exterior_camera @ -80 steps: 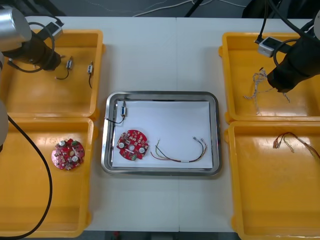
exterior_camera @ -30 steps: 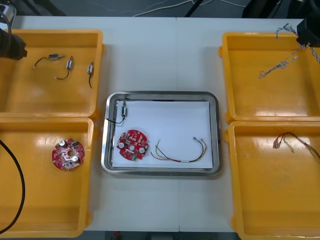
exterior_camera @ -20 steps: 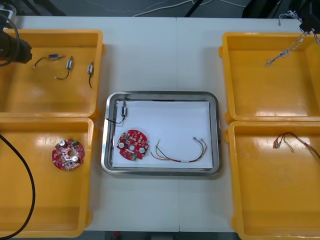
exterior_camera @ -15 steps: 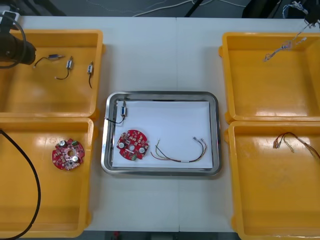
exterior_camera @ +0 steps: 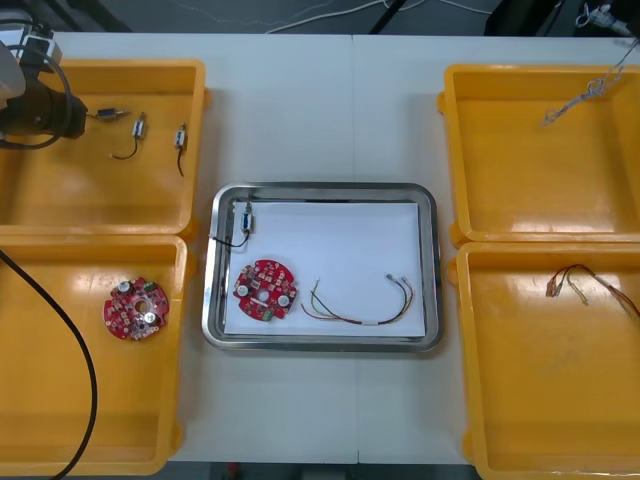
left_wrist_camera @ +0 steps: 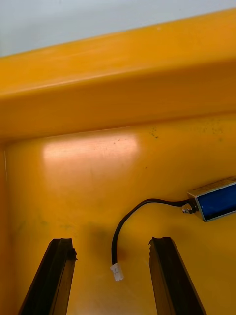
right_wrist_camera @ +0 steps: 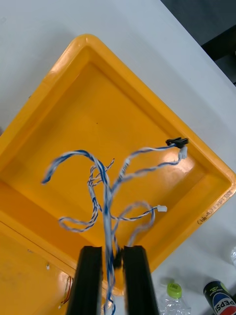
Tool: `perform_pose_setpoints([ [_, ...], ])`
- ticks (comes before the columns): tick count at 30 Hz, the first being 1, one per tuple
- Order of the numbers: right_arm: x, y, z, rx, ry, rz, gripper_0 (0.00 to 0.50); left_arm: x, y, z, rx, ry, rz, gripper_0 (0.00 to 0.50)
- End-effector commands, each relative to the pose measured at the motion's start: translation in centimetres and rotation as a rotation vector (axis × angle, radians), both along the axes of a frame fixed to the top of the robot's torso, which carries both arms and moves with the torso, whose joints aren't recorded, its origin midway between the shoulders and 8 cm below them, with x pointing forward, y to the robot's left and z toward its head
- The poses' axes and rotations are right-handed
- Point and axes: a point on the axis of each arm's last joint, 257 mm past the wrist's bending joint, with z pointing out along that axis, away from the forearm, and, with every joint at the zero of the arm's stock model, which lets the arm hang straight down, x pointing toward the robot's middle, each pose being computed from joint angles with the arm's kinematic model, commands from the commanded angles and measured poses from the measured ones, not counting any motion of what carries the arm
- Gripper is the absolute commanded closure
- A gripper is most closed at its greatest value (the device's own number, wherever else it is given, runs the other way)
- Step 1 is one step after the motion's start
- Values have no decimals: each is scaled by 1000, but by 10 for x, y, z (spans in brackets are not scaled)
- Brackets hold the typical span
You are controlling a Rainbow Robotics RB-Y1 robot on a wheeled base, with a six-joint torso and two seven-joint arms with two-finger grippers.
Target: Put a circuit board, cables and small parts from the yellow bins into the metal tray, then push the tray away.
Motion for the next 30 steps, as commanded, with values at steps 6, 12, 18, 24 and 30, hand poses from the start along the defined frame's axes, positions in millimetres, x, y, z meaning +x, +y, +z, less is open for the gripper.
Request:
perform_pose_setpoints([
  [6, -4, -14, 16, -20, -27, -16, 0, -2, -4, -14, -117, -8, 72, 49],
  [12, -7, -15, -12, -11, 26, -11, 0, -4, -3, -17, -116, 0, 73, 73],
  [18, -14, -13, -61, 5, 114, -6, 0, -5, -3, -21, -119, 8, 74, 76],
  [24, -6, -3, -97, 30, 125, 16, 0, -8, -5, -29, -118, 20, 73, 76],
  [30, 7, 5, -124, 48, 95, 42, 0, -9, -7, -33, -113, 27, 67, 273],
])
